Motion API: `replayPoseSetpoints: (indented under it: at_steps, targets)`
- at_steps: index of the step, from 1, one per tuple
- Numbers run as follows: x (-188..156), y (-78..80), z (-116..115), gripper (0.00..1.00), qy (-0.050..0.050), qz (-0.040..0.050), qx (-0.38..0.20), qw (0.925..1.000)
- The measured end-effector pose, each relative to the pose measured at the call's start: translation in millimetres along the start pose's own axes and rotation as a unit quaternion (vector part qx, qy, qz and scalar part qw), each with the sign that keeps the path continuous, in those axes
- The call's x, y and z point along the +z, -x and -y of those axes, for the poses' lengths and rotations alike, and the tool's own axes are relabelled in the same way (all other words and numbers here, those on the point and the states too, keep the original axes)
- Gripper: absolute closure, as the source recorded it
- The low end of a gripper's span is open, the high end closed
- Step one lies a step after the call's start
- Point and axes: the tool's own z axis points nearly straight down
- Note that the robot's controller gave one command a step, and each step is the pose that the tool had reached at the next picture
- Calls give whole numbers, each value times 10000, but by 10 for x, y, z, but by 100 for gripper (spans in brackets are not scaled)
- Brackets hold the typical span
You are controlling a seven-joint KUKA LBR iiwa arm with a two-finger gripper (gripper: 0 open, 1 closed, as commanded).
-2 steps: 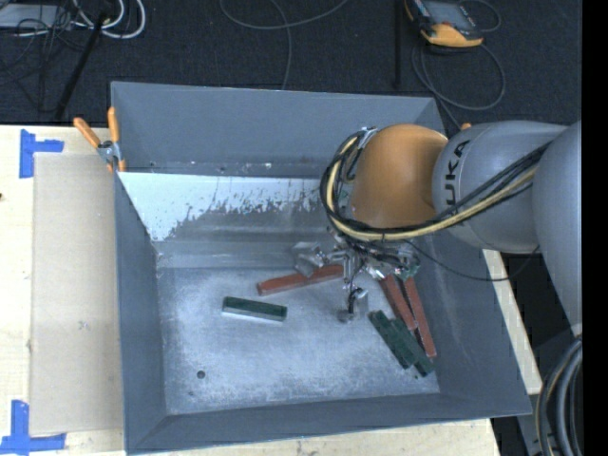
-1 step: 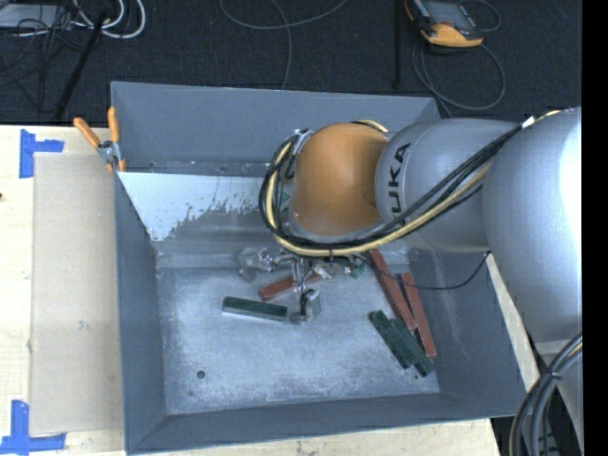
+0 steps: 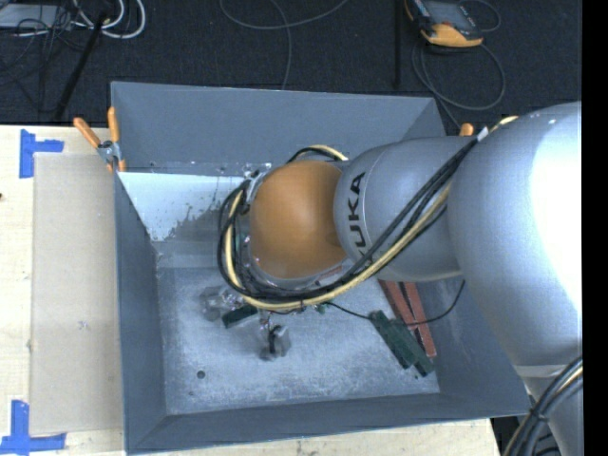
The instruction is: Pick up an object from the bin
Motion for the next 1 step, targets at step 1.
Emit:
replayPoseSetpoints:
  at_steps: [1]
  targets:
    - [-7,-15,47,100,-26,1,23,10000]
